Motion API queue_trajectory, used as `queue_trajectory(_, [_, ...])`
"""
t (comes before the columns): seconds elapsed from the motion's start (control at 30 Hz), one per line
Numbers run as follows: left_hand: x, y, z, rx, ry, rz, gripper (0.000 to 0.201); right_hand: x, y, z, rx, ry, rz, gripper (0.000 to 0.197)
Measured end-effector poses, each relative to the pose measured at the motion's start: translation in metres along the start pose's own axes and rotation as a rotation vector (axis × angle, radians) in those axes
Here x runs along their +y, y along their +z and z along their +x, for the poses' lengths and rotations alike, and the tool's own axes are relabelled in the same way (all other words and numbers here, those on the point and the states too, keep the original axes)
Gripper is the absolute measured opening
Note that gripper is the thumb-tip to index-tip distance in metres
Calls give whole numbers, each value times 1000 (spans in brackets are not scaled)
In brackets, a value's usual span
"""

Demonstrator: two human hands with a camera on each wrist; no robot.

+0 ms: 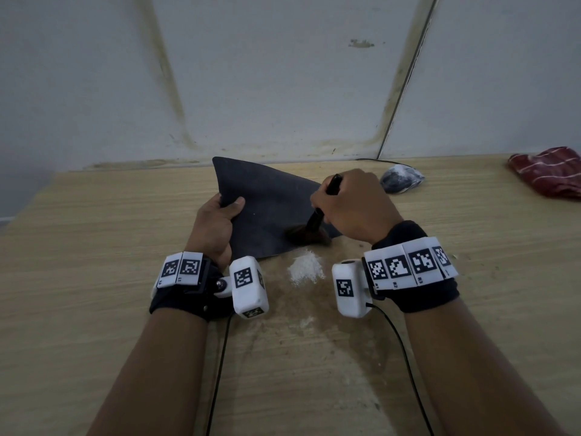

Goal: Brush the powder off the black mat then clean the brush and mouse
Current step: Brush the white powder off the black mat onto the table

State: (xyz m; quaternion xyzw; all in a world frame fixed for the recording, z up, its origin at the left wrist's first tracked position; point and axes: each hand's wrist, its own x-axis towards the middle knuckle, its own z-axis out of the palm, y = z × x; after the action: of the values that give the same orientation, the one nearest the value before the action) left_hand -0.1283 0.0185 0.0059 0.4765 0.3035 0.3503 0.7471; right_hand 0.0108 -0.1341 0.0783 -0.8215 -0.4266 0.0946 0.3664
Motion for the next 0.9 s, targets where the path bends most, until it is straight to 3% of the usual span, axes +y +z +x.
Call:
queue_trajectory(0.1, [-1, -1, 1, 1, -7, -11, 17, -2, -1, -1, -47, -2, 47, 27])
queue_trajectory(0.23, [-2, -2, 2, 0, -13, -9, 17, -2, -3, 0, 103, -29, 92, 34])
queue_trajectory(0.4, [-3, -5, 3, 8, -10, 11, 17, -1, 3, -2, -74, 7, 20, 29])
queue_trajectory(0.57, [-3, -4, 2, -8, -13, 13, 19, -6, 0, -1, 75, -54, 151, 21])
queue_trajectory(0.73, [-3, -7, 2, -12, -17, 23, 19, -4, 9, -3, -65, -53, 43, 21])
queue_trajectory(0.9, [-2, -7, 2, -17, -19, 49, 22, -14, 5, -6, 42, -139, 258, 18])
